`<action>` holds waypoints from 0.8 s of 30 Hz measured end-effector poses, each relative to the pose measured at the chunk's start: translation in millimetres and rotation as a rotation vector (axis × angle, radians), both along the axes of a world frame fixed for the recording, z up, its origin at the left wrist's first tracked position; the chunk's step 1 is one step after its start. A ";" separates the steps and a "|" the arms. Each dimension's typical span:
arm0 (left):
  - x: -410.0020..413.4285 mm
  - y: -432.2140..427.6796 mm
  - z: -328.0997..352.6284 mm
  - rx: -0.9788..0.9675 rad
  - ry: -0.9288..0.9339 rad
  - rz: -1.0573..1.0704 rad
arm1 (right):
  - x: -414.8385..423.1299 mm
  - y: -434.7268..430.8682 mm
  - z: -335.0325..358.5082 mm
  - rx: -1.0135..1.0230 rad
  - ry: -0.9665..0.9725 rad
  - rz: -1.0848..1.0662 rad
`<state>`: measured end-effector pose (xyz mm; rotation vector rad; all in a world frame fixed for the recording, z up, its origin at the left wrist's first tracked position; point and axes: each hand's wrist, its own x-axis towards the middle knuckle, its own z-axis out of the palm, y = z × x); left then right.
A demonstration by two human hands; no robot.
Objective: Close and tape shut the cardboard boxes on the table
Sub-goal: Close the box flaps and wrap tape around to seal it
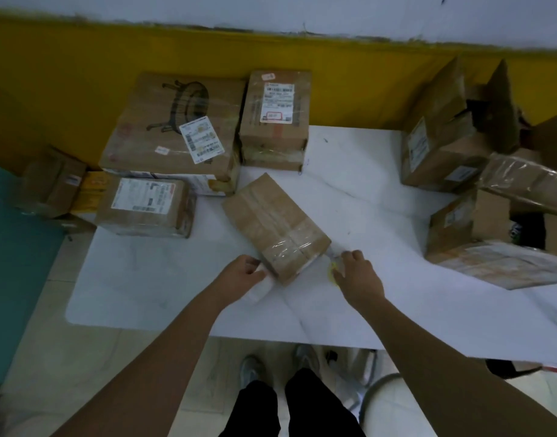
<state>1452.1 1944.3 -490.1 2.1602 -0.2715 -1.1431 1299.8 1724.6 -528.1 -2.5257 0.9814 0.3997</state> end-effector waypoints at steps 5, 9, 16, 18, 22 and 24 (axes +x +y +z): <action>-14.6 -29.4 -7.3 -0.068 0.136 0.094 | -8.2 -2.2 -12.9 0.034 -0.058 -0.160; -20.9 -38.2 -15.4 -0.080 0.215 0.170 | -24.8 -13.7 -8.9 0.061 0.047 -0.367; -24.0 -54.7 -9.4 -0.178 0.485 0.309 | -63.5 -12.6 30.8 0.460 0.154 -0.364; -23.8 -60.5 -7.9 -0.195 0.521 0.297 | -69.5 -5.4 43.0 0.658 0.113 -0.397; -17.5 -64.2 -10.8 -0.197 0.519 0.283 | -63.6 -1.9 59.5 0.755 0.061 -0.267; -16.3 -64.6 -7.9 -0.184 0.494 0.236 | -51.4 -1.3 63.0 0.753 0.126 -0.159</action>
